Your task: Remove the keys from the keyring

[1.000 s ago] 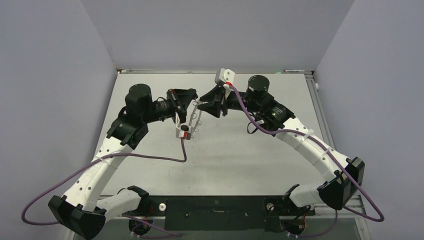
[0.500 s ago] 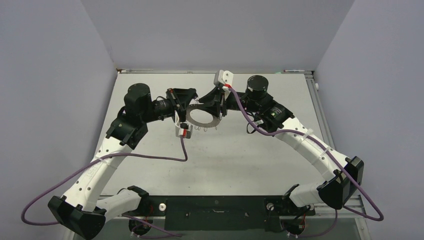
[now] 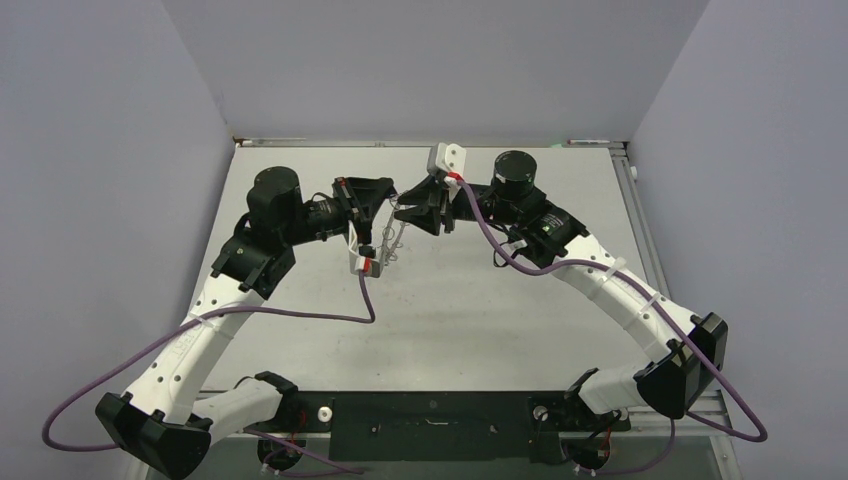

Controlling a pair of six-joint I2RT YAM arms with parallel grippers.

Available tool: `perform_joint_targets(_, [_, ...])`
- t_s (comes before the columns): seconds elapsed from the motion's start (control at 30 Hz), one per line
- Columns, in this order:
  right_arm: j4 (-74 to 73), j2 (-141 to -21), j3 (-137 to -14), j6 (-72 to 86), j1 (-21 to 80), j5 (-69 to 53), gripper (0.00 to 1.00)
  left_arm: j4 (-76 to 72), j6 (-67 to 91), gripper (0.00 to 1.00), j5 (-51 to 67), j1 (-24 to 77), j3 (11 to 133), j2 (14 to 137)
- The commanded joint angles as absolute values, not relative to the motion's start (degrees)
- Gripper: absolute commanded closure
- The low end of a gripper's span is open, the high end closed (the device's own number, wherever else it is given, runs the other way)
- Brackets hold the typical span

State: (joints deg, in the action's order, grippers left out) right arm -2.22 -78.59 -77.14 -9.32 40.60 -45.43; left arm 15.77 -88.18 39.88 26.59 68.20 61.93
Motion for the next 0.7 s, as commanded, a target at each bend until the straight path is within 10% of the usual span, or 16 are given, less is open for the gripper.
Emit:
perform_joint_targets(0.0, [-1.48,-75.84,-77.06,-11.70,40.63,-46.81,0.70,12.27,-87.15,1.00,42.08,26.91,71.17,60.56])
perform_joint_targets(0.67, [3.54,-75.28,-78.77,-3.90,30.52,-62.21,0.57,8.10,-87.49,1.00,45.93,26.92,67.65,59.42])
